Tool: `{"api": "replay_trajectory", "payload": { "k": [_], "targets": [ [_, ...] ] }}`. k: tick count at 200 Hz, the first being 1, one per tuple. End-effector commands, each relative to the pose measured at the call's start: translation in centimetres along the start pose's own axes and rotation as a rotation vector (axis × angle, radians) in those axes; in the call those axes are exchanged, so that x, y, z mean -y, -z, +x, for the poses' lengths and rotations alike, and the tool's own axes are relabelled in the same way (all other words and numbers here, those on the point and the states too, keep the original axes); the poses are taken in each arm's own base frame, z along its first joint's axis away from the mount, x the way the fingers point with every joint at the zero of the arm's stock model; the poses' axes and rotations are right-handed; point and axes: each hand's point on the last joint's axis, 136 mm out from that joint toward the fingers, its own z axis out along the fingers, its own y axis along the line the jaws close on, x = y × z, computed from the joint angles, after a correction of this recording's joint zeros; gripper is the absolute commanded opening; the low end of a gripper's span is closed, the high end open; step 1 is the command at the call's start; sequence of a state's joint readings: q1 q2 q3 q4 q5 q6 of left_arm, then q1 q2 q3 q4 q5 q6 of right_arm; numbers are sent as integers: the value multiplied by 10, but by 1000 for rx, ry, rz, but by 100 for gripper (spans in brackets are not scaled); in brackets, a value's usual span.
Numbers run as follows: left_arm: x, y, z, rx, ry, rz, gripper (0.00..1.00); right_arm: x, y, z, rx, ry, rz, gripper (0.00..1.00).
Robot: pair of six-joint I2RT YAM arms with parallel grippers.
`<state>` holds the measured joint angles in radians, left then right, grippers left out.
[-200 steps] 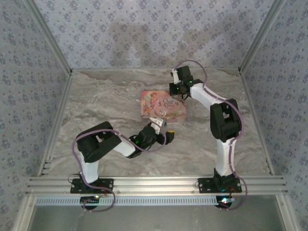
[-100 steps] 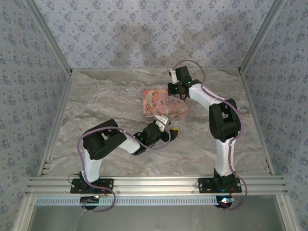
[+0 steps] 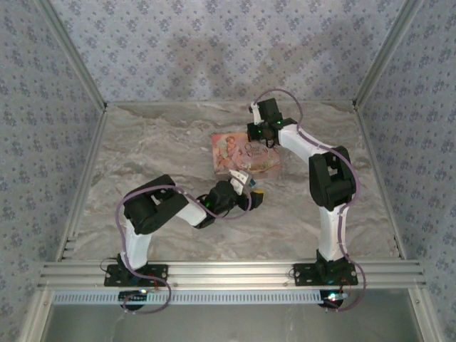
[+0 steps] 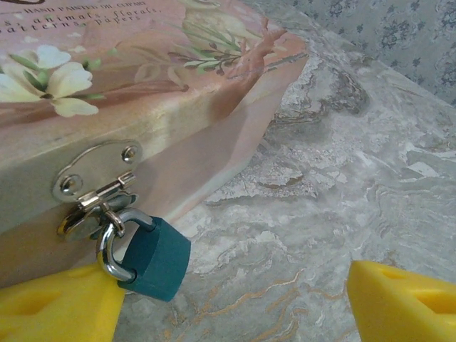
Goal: Unlock a padlock with a key
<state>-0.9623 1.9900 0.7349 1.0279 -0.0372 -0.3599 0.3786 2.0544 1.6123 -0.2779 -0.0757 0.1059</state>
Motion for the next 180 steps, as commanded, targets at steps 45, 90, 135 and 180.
{"api": "replay_trajectory", "payload": {
  "k": [45,90,135,180],
  "targets": [
    [-19,6,-2,35,-58,-196,88,48,61,2,26,-66,219,0],
    [-9,-1,-5,21,-93,-149,89,83,81,41,-6,-171,349,0],
    [0,-4,-6,16,-102,-98,89,81,72,56,-30,-181,316,0],
    [8,-5,-9,37,-56,7,83,64,66,72,-37,-181,267,0]
  ]
}}
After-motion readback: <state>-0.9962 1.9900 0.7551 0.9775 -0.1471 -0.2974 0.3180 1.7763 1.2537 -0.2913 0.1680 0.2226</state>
